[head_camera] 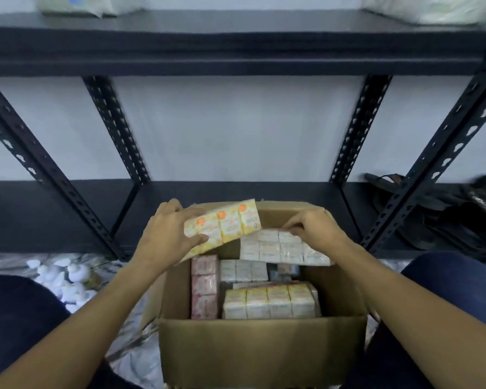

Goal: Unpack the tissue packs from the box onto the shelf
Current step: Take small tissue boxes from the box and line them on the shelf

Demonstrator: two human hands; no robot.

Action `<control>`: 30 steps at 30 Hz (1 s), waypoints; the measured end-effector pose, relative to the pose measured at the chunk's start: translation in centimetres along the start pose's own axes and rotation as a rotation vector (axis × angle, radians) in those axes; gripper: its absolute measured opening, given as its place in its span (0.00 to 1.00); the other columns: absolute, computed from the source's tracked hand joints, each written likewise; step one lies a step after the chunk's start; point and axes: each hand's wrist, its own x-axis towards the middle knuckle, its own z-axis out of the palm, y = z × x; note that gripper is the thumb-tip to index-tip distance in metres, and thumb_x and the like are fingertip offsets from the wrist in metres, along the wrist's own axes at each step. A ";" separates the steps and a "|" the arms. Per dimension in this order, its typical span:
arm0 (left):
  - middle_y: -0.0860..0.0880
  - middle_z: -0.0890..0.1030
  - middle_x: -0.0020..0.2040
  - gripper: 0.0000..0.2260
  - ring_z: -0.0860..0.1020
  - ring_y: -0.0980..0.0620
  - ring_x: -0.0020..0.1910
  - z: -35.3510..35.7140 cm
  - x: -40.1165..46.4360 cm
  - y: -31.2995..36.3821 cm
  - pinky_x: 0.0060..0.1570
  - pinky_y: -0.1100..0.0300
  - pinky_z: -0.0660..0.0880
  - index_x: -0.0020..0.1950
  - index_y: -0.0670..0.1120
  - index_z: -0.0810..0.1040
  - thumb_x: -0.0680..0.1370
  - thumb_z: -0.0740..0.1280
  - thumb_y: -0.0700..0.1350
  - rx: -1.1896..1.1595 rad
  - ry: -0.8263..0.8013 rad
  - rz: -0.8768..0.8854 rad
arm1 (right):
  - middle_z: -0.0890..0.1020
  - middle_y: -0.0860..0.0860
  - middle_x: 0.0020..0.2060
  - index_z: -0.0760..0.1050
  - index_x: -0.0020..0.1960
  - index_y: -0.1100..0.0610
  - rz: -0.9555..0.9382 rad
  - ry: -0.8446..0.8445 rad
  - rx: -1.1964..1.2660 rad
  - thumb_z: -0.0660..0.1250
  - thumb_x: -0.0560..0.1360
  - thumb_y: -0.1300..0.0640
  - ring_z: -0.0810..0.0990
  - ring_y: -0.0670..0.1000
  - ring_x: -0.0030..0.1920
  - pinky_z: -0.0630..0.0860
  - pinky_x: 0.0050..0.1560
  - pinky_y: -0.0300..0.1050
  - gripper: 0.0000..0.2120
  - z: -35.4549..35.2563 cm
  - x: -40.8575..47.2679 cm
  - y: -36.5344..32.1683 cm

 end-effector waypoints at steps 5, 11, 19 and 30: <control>0.52 0.69 0.45 0.24 0.68 0.54 0.50 -4.0 0.1 0.9 0.47 0.61 0.63 0.64 0.56 0.78 0.70 0.76 0.54 -0.114 0.118 0.089 | 0.85 0.46 0.50 0.85 0.54 0.54 -0.058 0.111 0.017 0.70 0.77 0.61 0.80 0.41 0.47 0.75 0.55 0.37 0.08 -6.8 -2.7 -1.6; 0.54 0.69 0.45 0.24 0.68 0.56 0.48 -9.1 0.3 3.0 0.44 0.60 0.64 0.65 0.56 0.78 0.70 0.76 0.55 -0.178 0.249 0.163 | 0.84 0.45 0.51 0.85 0.54 0.52 -0.130 0.216 -0.033 0.70 0.77 0.61 0.81 0.42 0.49 0.75 0.54 0.34 0.09 -14.1 -5.1 -4.7; 0.51 0.70 0.44 0.22 0.70 0.54 0.44 -18.9 0.5 5.8 0.41 0.64 0.66 0.61 0.60 0.79 0.69 0.77 0.54 -0.202 0.425 0.241 | 0.85 0.43 0.42 0.85 0.48 0.46 -0.192 0.382 -0.060 0.72 0.76 0.58 0.81 0.39 0.42 0.72 0.40 0.29 0.08 -24.4 -8.3 -10.5; 0.50 0.74 0.48 0.22 0.73 0.52 0.50 -30.7 4.1 7.6 0.48 0.59 0.67 0.61 0.60 0.79 0.69 0.77 0.55 -0.138 0.612 0.315 | 0.84 0.44 0.34 0.85 0.46 0.44 -0.293 0.517 0.022 0.74 0.74 0.59 0.78 0.37 0.33 0.71 0.39 0.33 0.09 -37.4 -9.9 -16.4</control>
